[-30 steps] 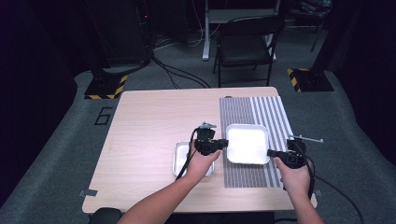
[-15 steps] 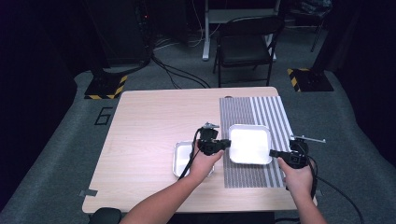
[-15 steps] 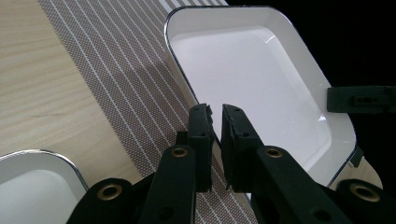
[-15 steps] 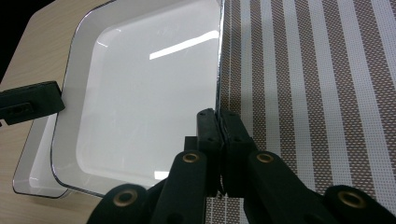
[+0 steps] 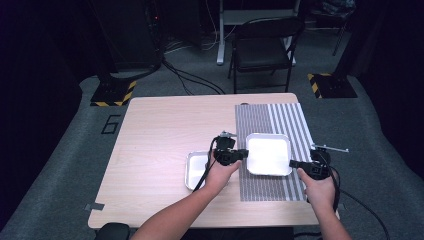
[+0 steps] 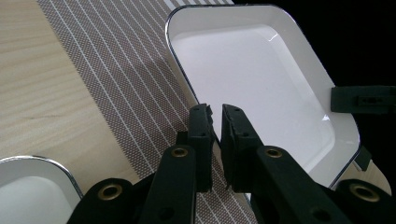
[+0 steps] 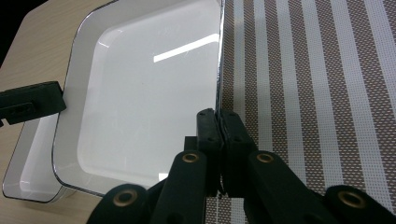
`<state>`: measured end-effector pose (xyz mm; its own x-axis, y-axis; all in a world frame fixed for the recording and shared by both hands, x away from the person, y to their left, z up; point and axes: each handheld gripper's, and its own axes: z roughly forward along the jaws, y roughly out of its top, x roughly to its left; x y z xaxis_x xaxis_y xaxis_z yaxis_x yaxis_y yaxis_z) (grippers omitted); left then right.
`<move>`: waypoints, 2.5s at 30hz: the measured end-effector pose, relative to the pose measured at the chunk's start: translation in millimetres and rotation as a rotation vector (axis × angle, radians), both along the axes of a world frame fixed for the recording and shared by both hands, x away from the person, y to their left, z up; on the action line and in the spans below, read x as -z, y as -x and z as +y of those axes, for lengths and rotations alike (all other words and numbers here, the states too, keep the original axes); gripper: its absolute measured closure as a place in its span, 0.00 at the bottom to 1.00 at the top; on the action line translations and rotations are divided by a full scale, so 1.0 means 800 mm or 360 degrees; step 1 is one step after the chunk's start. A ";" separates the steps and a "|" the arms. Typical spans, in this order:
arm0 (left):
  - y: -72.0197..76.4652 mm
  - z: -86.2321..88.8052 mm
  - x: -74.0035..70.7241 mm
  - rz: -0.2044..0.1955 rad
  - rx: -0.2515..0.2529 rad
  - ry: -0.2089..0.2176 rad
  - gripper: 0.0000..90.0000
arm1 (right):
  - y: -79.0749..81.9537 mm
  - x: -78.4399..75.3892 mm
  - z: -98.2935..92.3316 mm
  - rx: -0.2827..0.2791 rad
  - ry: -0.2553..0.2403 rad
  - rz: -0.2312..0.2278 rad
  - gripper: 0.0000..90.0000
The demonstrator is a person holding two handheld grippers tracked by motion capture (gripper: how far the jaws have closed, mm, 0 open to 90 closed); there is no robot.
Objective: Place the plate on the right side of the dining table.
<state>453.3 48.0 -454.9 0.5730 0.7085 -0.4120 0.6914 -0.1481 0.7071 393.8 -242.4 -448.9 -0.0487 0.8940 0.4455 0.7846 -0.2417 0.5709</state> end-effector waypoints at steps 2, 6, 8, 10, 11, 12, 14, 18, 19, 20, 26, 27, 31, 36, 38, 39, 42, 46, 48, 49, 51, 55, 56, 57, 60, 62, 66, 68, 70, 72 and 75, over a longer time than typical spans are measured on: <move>-0.002 -0.001 0.001 0.0000 0.0002 -0.0001 0.92 | -0.001 0.002 -0.001 -0.0006 0.0005 -0.0005 0.98; -0.004 -0.004 0.003 0.0009 -0.0008 0.0004 0.92 | -0.003 0.002 -0.003 0.0004 -0.0009 0.0006 0.98; -0.006 -0.005 0.004 0.0013 -0.0003 0.0003 0.92 | -0.004 0.002 -0.004 0.0008 -0.0006 0.0007 0.98; -0.007 -0.007 0.005 0.0013 -0.0003 0.0003 0.92 | -0.005 0.004 -0.006 0.0012 -0.0006 0.0002 0.98; -0.007 -0.008 0.006 0.0018 0.0001 -0.0001 0.92 | -0.005 0.004 -0.007 0.0015 -0.0002 0.0013 0.98; -0.008 -0.010 0.007 0.0023 -0.0004 0.0001 0.92 | -0.005 0.004 -0.007 0.0015 -0.0002 0.0007 0.98; -0.008 -0.012 0.010 0.0028 -0.0005 -0.0003 0.92 | -0.005 0.006 -0.009 0.0023 0.0001 0.0012 0.98; -0.011 -0.018 0.016 0.0037 0.0002 -0.0008 0.92 | -0.005 0.010 -0.013 0.0019 0.0015 0.0005 0.98; -0.011 -0.019 0.017 0.0043 0.0005 -0.0008 0.92 | -0.005 0.011 -0.015 0.0021 0.0014 0.0007 0.98; -0.012 -0.020 0.019 0.0040 0.0010 -0.0012 0.92 | -0.005 0.012 -0.016 0.0027 0.0015 0.0008 0.98; -0.013 -0.028 0.028 0.0059 0.0009 -0.0023 0.92 | -0.007 0.022 -0.023 0.0044 0.0006 0.0030 0.98; -0.014 -0.029 0.030 0.0061 0.0014 -0.0026 0.92 | -0.008 0.024 -0.024 0.0042 0.0009 0.0021 0.98; -0.016 -0.033 0.034 0.0068 0.0018 -0.0032 0.92 | -0.009 0.029 -0.027 0.0050 0.0007 0.0024 0.98; -0.020 -0.036 0.040 0.0081 0.0011 -0.0043 0.92 | -0.012 0.035 -0.029 0.0057 -0.0003 0.0042 0.98; -0.021 -0.037 0.042 0.0087 0.0014 -0.0049 0.92 | -0.014 0.038 -0.031 0.0040 0.0013 0.0027 0.98; -0.022 -0.038 0.043 0.0089 0.0009 -0.0045 0.92 | -0.014 0.039 -0.032 0.0040 0.0016 0.0027 0.98; -0.024 -0.040 0.045 0.0092 0.0012 -0.0045 0.92 | -0.016 0.040 -0.033 0.0046 0.0022 0.0033 0.98; -0.028 -0.044 0.047 0.0098 0.0010 -0.0042 0.92 | -0.018 0.041 -0.036 0.0052 0.0013 0.0039 0.98; -0.030 -0.045 0.048 0.0106 0.0012 -0.0037 0.92 | -0.020 0.041 -0.037 0.0059 0.0014 0.0043 0.98; -0.030 -0.045 0.048 0.0111 0.0005 -0.0033 0.92 | -0.021 0.041 -0.037 0.0062 0.0012 0.0043 0.98; -0.032 -0.046 0.048 0.0115 0.0004 -0.0024 0.92 | -0.022 0.042 -0.039 0.0053 0.0014 0.0044 0.98; -0.035 -0.047 0.048 0.0114 0.0004 -0.0026 0.92 | -0.026 0.042 -0.042 0.0050 0.0016 0.0039 0.98; -0.036 -0.048 0.047 0.0118 -0.0006 -0.0019 0.92 | -0.027 0.042 -0.042 0.0056 0.0007 0.0049 0.98; -0.037 -0.048 0.046 0.0116 0.0004 -0.0025 0.92 | -0.028 0.041 -0.042 0.0065 0.0000 0.0056 0.98; -0.039 -0.049 0.044 0.0106 0.0000 -0.0022 0.92 | -0.031 0.040 -0.043 0.0054 0.0014 0.0035 0.98; -0.040 -0.050 0.042 0.0102 -0.0005 -0.0020 0.92 | -0.033 0.039 -0.043 0.0059 0.0008 0.0035 0.98; -0.044 -0.050 0.038 0.0094 -0.0006 -0.0016 0.92 | -0.036 0.036 -0.044 0.0060 0.0012 0.0034 0.98; -0.045 -0.050 0.039 0.0094 -0.0005 -0.0012 0.92 | -0.039 0.034 -0.044 0.0062 0.0014 0.0028 0.98; -0.046 -0.050 0.040 0.0102 -0.0016 -0.0010 0.92 | -0.041 0.034 -0.045 0.0042 0.0038 0.0012 0.98; -0.048 -0.051 0.041 0.0107 -0.0022 -0.0008 0.92 | -0.042 0.032 -0.043 0.0058 0.0023 0.0036 0.98; -0.049 -0.052 0.043 0.0113 -0.0020 -0.0011 0.92 | -0.045 0.034 -0.044 0.0053 0.0032 0.0031 0.98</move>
